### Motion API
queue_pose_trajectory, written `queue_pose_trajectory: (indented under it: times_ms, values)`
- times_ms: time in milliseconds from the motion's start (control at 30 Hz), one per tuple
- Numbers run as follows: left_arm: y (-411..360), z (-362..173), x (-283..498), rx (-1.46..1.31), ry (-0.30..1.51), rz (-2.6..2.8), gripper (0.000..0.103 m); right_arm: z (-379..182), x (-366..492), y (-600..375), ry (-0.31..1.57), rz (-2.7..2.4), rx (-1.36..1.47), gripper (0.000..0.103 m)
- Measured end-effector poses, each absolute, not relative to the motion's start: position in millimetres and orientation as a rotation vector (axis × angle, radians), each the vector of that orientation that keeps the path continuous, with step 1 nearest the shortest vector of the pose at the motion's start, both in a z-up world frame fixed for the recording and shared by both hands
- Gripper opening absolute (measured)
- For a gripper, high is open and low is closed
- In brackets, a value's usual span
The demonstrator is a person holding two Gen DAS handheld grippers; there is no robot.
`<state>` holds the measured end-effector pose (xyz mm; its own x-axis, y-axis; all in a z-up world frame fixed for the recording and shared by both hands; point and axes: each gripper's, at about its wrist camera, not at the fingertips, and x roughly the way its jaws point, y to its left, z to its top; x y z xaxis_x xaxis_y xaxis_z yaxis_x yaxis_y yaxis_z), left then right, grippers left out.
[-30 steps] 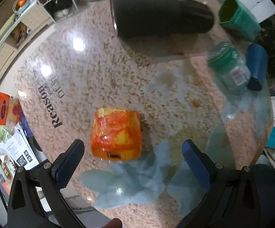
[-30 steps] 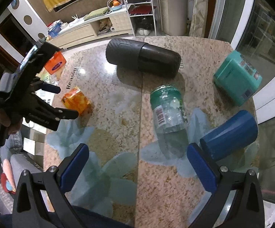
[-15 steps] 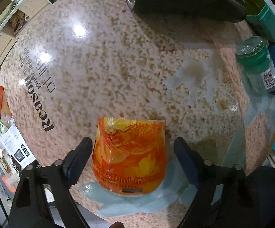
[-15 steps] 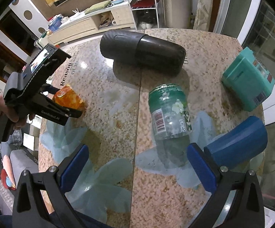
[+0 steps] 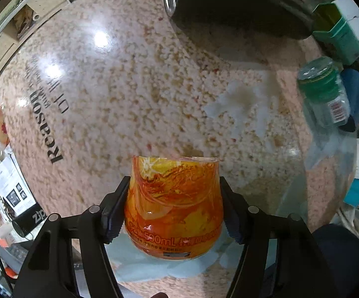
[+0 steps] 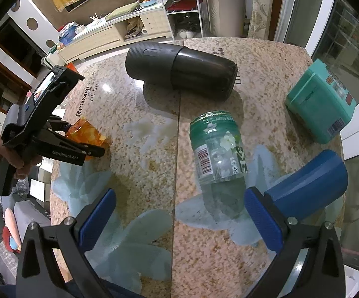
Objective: Flip cup upright
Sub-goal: 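Lift the orange cup with the left gripper toward the right gripper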
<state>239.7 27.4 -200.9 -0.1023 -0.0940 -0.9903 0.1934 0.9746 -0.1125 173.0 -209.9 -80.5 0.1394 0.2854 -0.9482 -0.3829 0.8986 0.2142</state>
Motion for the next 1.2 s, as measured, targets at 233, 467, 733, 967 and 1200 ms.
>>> queue_pose_trajectory:
  times_ms: [233,467,733,967,1200]
  values:
    - [21,-159,205,0.065,1.558,-0.234,0.070,-64,160,-217,1.328,0.440,-0.054,0.103]
    - [3,-125,153,0.058,1.476,-0.241,0.070,-47,132,-222,1.291,0.380,-0.034,0.103]
    - [-28,-103,91,-0.012,1.455,-0.279,0.070,-31,96,-223,1.256,0.335,-0.022,0.103]
    - [-51,-89,56,-0.134,1.446,-0.277,0.070,-26,69,-233,1.263,0.312,-0.033,0.103]
    - [-73,-98,42,-0.225,1.458,-0.224,0.070,-31,73,-250,1.279,0.312,-0.043,0.103]
